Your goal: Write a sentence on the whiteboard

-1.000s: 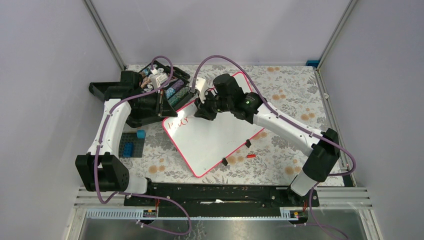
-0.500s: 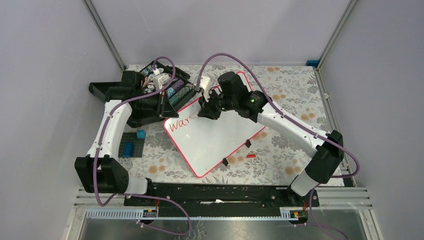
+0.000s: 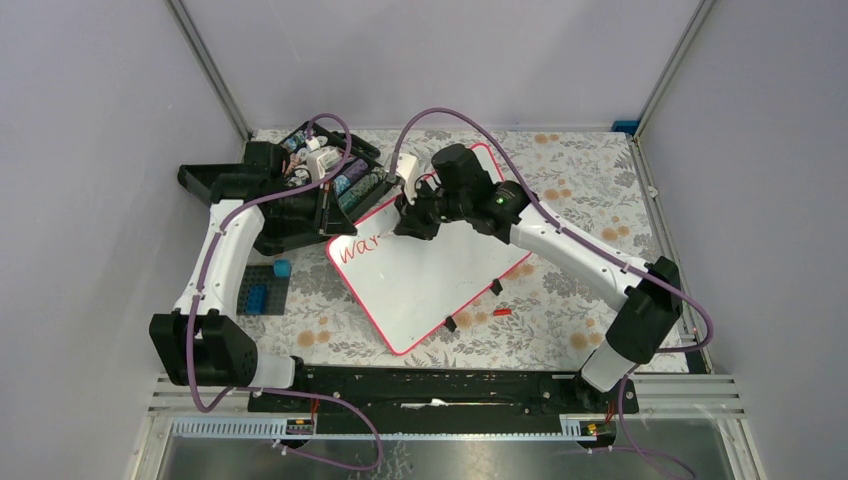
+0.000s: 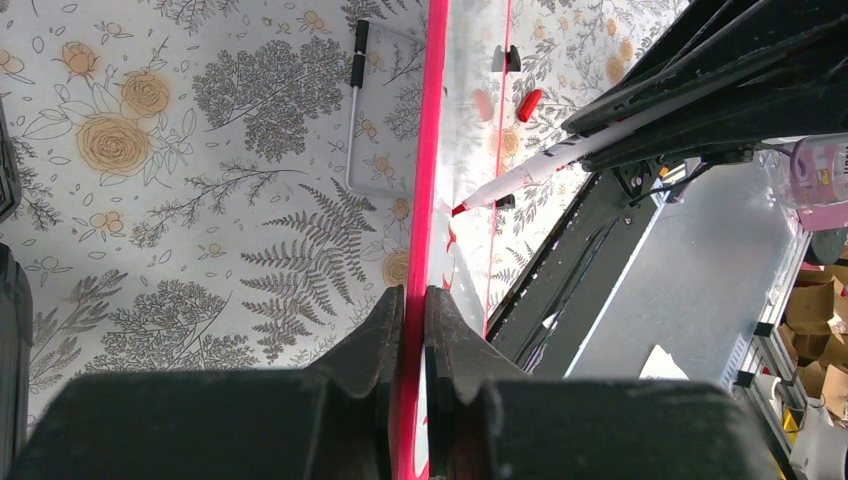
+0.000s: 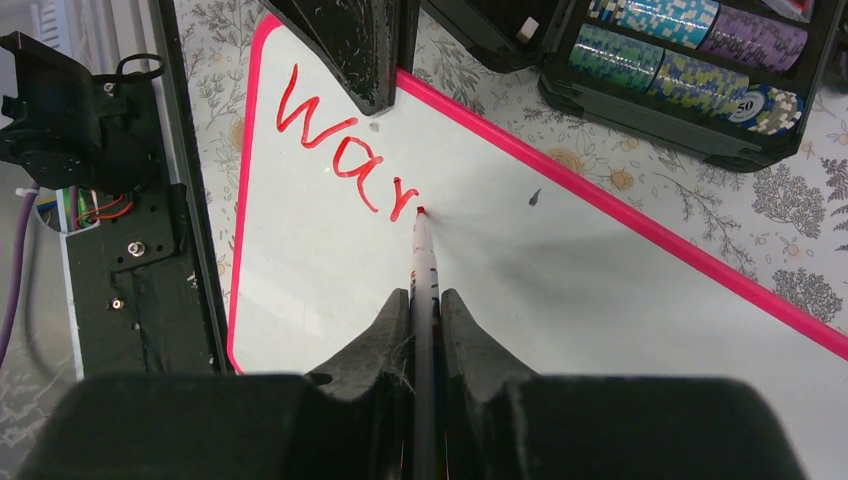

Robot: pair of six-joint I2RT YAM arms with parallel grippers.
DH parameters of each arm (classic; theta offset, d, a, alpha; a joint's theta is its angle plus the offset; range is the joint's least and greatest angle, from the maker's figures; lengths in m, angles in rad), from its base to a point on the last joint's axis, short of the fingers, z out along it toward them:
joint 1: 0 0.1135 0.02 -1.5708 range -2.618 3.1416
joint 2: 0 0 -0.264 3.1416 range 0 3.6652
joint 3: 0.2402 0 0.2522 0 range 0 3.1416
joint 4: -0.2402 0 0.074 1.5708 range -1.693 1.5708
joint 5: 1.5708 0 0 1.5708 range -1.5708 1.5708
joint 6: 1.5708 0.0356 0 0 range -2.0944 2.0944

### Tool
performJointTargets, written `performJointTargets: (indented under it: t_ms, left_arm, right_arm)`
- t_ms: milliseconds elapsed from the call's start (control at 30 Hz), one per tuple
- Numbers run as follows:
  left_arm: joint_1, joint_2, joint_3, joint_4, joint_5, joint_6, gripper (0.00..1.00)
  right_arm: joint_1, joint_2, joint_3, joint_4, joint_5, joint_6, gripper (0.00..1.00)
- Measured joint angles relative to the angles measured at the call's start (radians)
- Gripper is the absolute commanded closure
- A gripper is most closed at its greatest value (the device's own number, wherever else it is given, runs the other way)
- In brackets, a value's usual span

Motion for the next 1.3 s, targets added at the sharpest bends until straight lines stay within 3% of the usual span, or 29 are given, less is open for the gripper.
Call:
performJointTargets:
  t_ms: [1300]
  left_arm:
    - [-0.001, 0.000, 0.000, 0.001, -0.013, 0.008, 1.00]
  right_arm:
    - [-0.008, -0.018, -0.049, 0.022, -0.002, -0.003, 1.00]
